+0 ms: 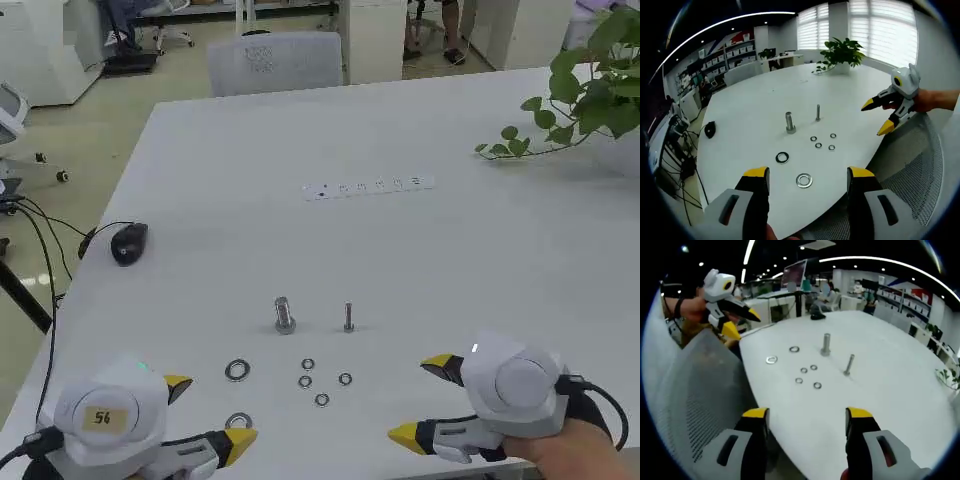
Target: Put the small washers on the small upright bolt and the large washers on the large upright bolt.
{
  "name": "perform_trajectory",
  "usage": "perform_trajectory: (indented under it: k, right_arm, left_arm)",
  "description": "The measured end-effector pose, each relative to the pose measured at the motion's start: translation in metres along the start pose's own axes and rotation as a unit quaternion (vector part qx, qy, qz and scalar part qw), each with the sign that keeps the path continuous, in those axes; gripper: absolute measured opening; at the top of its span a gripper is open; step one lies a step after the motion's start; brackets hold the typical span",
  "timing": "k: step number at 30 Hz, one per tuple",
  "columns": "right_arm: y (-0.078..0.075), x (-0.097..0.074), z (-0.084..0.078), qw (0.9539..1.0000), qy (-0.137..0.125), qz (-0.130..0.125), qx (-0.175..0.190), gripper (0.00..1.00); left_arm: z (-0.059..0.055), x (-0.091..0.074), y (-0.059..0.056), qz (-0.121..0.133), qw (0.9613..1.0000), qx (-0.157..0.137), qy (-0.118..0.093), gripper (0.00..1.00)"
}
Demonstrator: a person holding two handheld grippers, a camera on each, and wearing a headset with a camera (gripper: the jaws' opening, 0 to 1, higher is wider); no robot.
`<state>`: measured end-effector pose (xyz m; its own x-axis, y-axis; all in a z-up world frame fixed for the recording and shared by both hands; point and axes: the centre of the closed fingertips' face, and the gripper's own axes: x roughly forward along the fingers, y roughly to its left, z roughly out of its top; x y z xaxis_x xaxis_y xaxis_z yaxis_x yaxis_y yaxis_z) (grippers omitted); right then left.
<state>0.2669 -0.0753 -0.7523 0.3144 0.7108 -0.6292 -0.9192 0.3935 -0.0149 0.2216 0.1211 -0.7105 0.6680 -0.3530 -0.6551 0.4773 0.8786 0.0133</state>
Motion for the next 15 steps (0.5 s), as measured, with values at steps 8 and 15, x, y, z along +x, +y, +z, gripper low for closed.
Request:
perform_trajectory:
  k: [8, 15]
  right_arm:
    - [0.0019, 0.0015, 0.0009, 1.0, 0.003, 0.006, -0.004, 0.62]
    - [0.0005, 0.0031, 0.0038, 1.0, -0.001, 0.005, 0.007, 0.61]
  left_arm:
    - [0.0011, 0.0, 0.0049, 0.006, 0.9999, -0.008, -0.003, 0.62]
    - [0.0002, -0.0009, 0.008, 0.006, 0.9999, -0.012, -0.002, 0.62]
